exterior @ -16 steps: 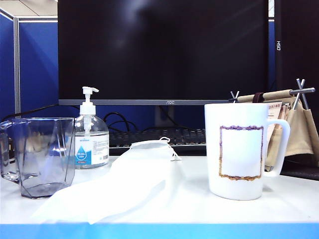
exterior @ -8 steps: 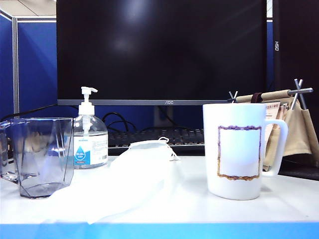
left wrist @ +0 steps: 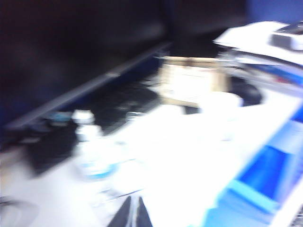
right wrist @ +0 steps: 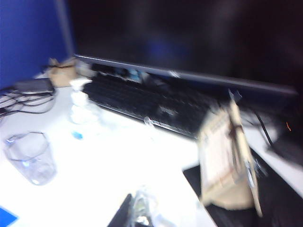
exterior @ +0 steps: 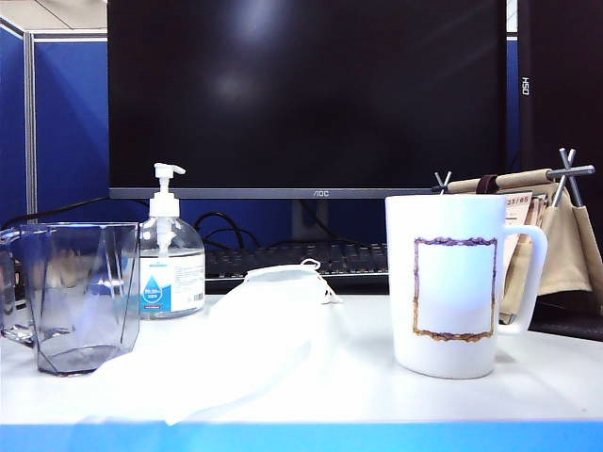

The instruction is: Swap the positions of the transparent plastic cup and the white ceramic cup.

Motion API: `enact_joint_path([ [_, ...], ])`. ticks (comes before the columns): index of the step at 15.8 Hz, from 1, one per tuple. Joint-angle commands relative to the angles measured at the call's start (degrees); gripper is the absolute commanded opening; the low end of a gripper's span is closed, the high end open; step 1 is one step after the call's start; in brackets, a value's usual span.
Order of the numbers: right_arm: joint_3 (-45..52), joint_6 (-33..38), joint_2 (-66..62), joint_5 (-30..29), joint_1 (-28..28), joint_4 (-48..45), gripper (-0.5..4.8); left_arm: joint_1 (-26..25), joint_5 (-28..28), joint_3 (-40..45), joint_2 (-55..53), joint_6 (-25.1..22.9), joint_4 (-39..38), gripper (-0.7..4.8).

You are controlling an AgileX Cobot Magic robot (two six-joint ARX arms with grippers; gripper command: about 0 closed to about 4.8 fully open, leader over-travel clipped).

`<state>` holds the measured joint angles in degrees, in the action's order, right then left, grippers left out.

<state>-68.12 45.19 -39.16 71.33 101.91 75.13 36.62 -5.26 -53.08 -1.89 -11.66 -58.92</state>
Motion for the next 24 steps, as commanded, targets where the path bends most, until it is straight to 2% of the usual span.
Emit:
enact_joint_path([
  [1, 3.7, 12.8, 0.8, -0.8, -4.2, 4.0, -0.06, 0.0, -5.6, 7.8, -0.2, 5.4, 9.3, 0.17],
  [3, 8.7, 19.2, 1.3, -0.7, -5.5, 3.9, -0.06, 0.0, -7.5, 13.2, -0.1, 9.7, 16.2, 0.17],
  [5, 15.1, 25.4, 1.3, 0.9, -5.5, 2.5, -0.06, 0.0, -7.4, 17.5, -0.1, 15.7, 23.4, 0.17],
  [6, 20.9, 27.6, 1.2, 2.3, -5.5, -0.6, -0.06, 0.0, -6.1, 20.9, -0.1, 18.3, 29.6, 0.17],
  [7, 26.3, 27.6, 1.2, 3.7, -5.5, -4.7, -0.06, 0.0, -5.3, 23.8, -0.1, 18.1, 34.8, 0.17],
  [10, 37.5, 27.6, 1.2, 5.2, -5.5, -13.8, -0.05, 0.0, 3.2, 31.9, -0.1, 16.7, 43.6, 0.17],
  [13, 47.2, 27.6, 1.3, 5.0, -5.4, -25.8, -0.05, 0.0, 4.2, 41.0, -0.1, 18.4, 51.9, 0.17],
  [15, 50.9, 27.6, 1.3, 5.0, -5.5, -31.6, -0.05, 0.0, 4.2, 44.8, -0.1, 18.7, 53.8, 0.18],
  [18, 55.9, 27.6, 1.2, 5.3, -5.5, -36.2, -0.05, 0.0, 4.2, 48.5, -0.1, 22.9, 53.9, 0.21],
  [24, 57.5, 27.7, 1.2, 4.0, -5.4, -40.7, -0.05, 0.0, 4.0, 48.9, 0.0, 22.8, 53.4, 0.21],
])
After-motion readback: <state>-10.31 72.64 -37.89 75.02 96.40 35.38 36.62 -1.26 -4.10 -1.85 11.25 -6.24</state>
